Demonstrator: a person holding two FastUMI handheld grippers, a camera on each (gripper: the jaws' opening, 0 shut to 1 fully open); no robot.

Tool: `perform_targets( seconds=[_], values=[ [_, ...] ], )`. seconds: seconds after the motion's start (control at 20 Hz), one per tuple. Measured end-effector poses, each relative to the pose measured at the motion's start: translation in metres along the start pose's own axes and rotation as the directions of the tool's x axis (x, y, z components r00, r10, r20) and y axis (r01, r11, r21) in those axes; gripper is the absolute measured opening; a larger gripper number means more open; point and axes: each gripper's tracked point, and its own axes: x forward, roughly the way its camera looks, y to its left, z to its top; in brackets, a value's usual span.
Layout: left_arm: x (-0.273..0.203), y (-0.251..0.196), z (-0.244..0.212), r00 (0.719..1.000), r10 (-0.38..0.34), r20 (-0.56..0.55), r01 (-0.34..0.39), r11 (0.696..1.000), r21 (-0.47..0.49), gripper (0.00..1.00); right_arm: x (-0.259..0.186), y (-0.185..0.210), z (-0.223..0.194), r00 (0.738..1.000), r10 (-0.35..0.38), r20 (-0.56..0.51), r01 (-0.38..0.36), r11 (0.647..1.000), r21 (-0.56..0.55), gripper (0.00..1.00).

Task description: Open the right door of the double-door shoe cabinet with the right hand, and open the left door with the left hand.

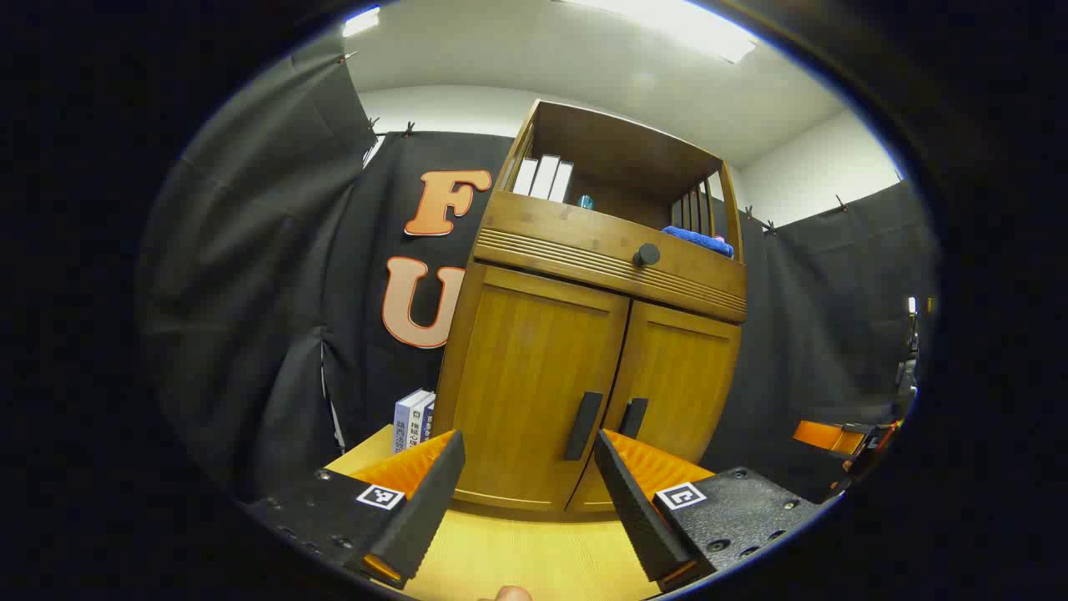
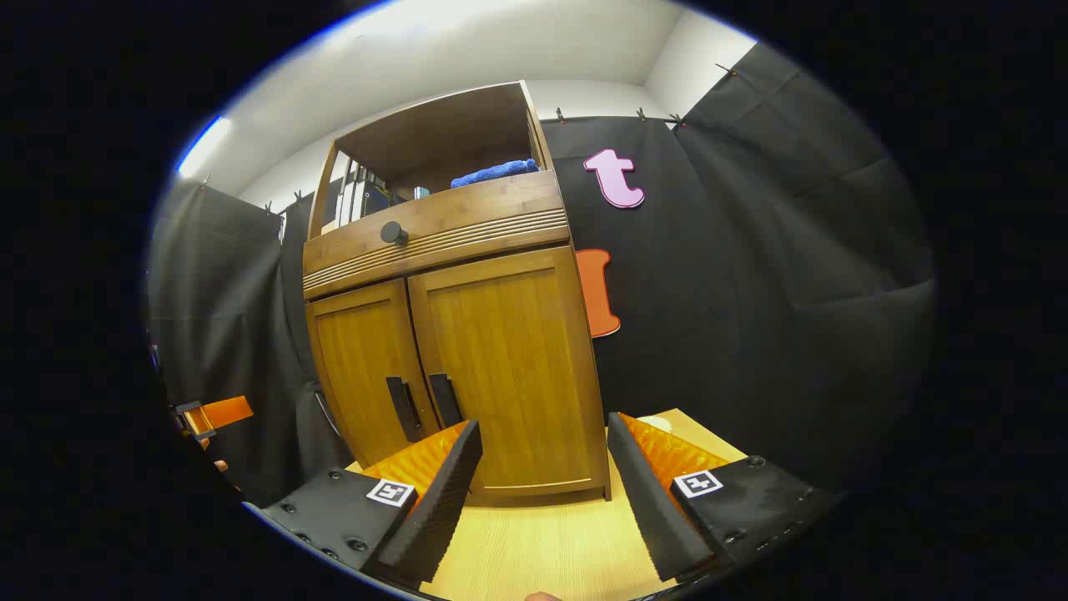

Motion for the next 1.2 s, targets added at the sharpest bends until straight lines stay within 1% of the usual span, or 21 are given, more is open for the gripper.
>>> perform_targets(
  seconds=[0.1,0.15,0.2,0.25,0.4,0.45,0.5,0.55,0.6,0.7,0.75,0.8,0.85,0.9,0.95,1.0,1.05,1.1,1.15,1.2],
  values=[
    [-0.001,0.000,0.000,1.000,0.000,0.002,0.000,1.000,0.004,0.92,-0.002,-0.002,0.001,1.000,-0.004,0.004,0.004,1.000,-0.005,0.98],
    [-0.001,0.000,0.000,1.000,0.000,0.002,0.000,1.000,0.005,0.94,-0.002,-0.003,0.001,1.000,-0.005,0.007,0.005,1.000,-0.005,1.00],
    [-0.001,0.000,0.000,1.000,-0.001,0.001,0.001,1.000,0.007,0.94,-0.003,-0.003,0.002,1.000,-0.005,0.008,0.005,1.000,-0.004,0.98],
    [-0.002,-0.001,0.000,1.000,-0.001,0.000,0.001,1.000,0.009,0.94,-0.003,-0.004,0.003,1.000,-0.004,0.010,0.004,1.000,-0.002,1.00],
    [-0.003,-0.001,0.000,1.000,-0.002,-0.001,0.002,1.000,0.021,0.94,-0.005,-0.007,0.003,1.000,-0.009,0.011,0.009,1.000,-0.002,1.00],
    [-0.004,-0.001,0.002,1.000,-0.002,0.002,0.002,1.000,0.026,0.94,-0.005,-0.007,0.003,1.000,-0.011,0.012,0.012,1.000,-0.003,0.97],
    [-0.004,-0.002,0.003,1.000,-0.003,0.007,0.003,1.000,0.029,0.92,-0.005,-0.007,0.003,1.000,-0.012,0.012,0.012,1.000,-0.004,0.98],
    [-0.005,-0.003,0.003,1.000,-0.004,0.008,0.004,1.000,0.030,0.92,-0.006,-0.007,0.005,1.000,-0.011,0.014,0.011,1.000,-0.005,1.00],
    [-0.006,-0.004,0.003,1.000,-0.006,0.007,0.006,1.000,0.027,0.94,-0.007,-0.008,0.005,1.000,-0.011,0.015,0.011,1.000,-0.006,0.98],
    [-0.006,-0.005,0.002,1.000,-0.014,0.000,0.014,1.000,0.027,0.94,-0.007,-0.008,0.005,1.000,-0.015,0.016,0.015,1.000,-0.011,0.97],
    [-0.008,-0.005,0.002,1.000,-0.015,-0.001,0.015,0.999,0.029,0.94,-0.007,-0.008,0.005,1.000,-0.014,0.017,0.014,1.000,-0.014,1.00],
    [-0.008,-0.006,0.002,1.000,-0.018,-0.001,0.018,0.999,0.029,0.94,-0.007,-0.007,0.006,1.000,-0.013,0.018,0.013,1.000,-0.016,0.98],
    [-0.009,-0.008,0.003,1.000,-0.023,-0.003,0.023,0.999,0.028,0.94,-0.007,-0.007,0.006,1.000,-0.011,0.018,0.012,1.000,-0.016,1.00],
    [-0.011,-0.009,0.002,1.000,-0.027,-0.003,0.027,0.999,0.028,0.94,-0.007,-0.006,0.005,1.000,-0.009,0.016,0.009,1.000,-0.015,0.98],
    [-0.013,-0.012,0.002,1.000,-0.029,-0.001,0.029,0.999,0.030,0.92,-0.007,-0.005,0.004,1.000,-0.005,0.012,0.005,1.000,-0.014,0.98],
    [-0.015,-0.012,0.002,1.000,-0.028,-0.002,0.028,0.999,0.032,0.92,-0.006,-0.004,0.003,1.000,-0.003,0.007,0.003,1.000,-0.013,0.98],
    [-0.015,-0.013,0.001,1.000,-0.027,-0.006,0.027,0.999,0.032,0.92,-0.006,-0.004,0.003,1.000,-0.002,0.004,0.002,1.000,-0.012,1.00],
    [-0.014,-0.013,-0.001,1.000,-0.028,-0.014,0.028,0.999,0.031,0.94,-0.006,-0.005,0.002,1.000,-0.003,0.003,0.003,1.000,-0.011,1.00],
    [-0.013,-0.014,-0.002,0.999,-0.030,-0.018,0.030,0.999,0.031,0.94,-0.005,-0.006,0.002,1.000,-0.005,0.003,0.005,1.000,-0.012,0.98],
    [-0.012,-0.015,-0.002,0.999,-0.029,-0.021,0.030,0.999,0.031,0.92,-0.004,-0.007,0.003,1.000,-0.007,0.004,0.007,1.000,-0.012,0.97]
  ],
)
